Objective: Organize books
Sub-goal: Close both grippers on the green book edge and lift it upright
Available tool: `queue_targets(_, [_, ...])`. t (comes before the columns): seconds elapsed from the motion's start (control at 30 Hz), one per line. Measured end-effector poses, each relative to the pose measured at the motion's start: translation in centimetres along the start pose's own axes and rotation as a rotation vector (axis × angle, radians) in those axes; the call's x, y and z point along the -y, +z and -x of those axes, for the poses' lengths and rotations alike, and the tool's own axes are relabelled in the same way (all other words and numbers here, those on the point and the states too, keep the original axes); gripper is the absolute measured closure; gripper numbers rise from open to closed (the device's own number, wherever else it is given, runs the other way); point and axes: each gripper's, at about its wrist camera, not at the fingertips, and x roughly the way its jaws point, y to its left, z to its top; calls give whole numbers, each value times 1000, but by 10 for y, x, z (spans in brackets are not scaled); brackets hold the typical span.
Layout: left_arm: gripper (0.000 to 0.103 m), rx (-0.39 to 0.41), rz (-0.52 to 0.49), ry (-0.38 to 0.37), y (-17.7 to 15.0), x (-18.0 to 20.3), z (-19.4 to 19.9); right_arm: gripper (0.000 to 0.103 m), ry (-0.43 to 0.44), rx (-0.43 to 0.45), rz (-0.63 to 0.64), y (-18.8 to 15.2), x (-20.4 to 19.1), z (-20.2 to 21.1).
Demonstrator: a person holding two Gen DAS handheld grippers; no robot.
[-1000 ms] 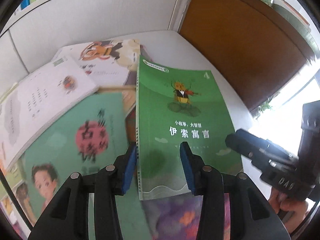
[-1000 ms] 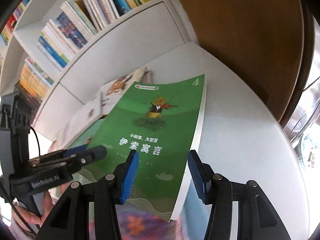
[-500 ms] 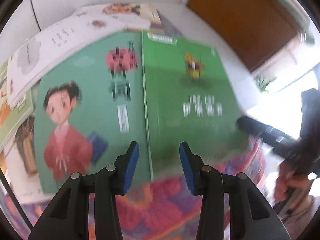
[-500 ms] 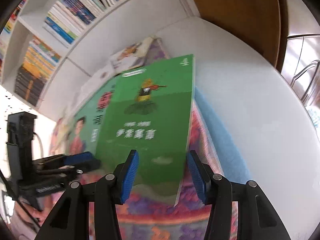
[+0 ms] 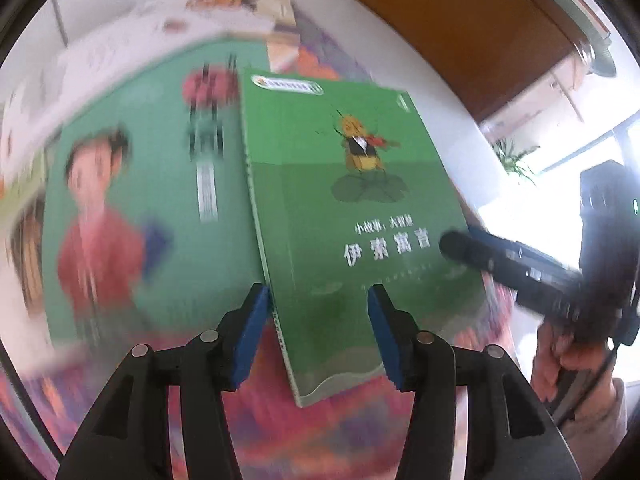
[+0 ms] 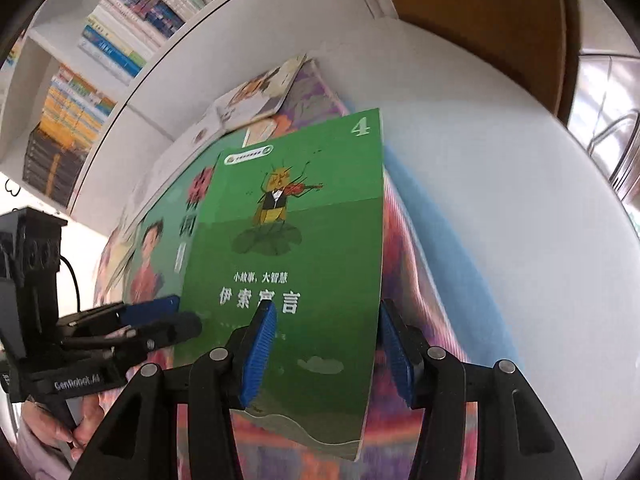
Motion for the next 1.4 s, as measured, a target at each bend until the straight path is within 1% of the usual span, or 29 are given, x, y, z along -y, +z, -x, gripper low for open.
queue_targets(0.07, [56,-50,16,2,-24,0,3,51,34,-54,-15,-11,-2,3])
queue_targets(0.1, [56,-55,17,5,-33,0,7,51,65,-94,-12,-18,-4,3])
queue_targets(0.13, [56,-61,24,-6,-41,-3,10,51,91,-128,10,-24,-6,5])
queue_targets(0.2, [57,-96,79,-51,-49,-15,12,53,112,-191,59,-30,-7,5])
queue_targets(0.27, [58,-130,155,-50,-53,-36,6,63,129,-228,62,-32,2,6])
queue_targets(0.3, [60,-139,174,-63,-53,-42,2,67,151,-244,41,-31,12,5])
queue_targets(0.33, [61,-134,188,-92,-51,-47,3,77,172,-259,18,-29,20,2])
queue_targets(0.37, [61,-136,187,-102,-49,-46,4,83,188,-273,7,-27,25,0])
queue_targets(0.43, [61,-133,155,-112,-41,-44,2,84,235,-294,17,-19,28,-7])
queue_targets(0.57, [61,-110,143,-147,-31,-41,-4,84,284,-301,19,-8,29,-18])
queue_targets(0.63, [64,-101,154,-161,-24,-42,-7,84,297,-301,13,-5,30,-21])
queue_targets(0.67, [68,-96,162,-158,-22,-42,-8,84,303,-300,13,-1,30,-22])
queue_targets(0.7, [69,-96,169,-155,-19,-43,-9,84,309,-300,10,2,30,-24])
queue_targets(0.83, [69,-102,180,-162,-14,-43,-11,84,339,-304,-17,9,36,-29])
queue_targets(1.0, [74,-118,285,-249,-12,-67,-13,84,359,-315,-10,18,34,-35])
queue_targets(1.03, [77,-120,299,-256,-13,-73,-13,84,359,-315,-6,19,33,-35])
queue_targets(1.4, [77,-112,323,-232,-10,-78,-9,84,354,-289,-8,30,26,-44])
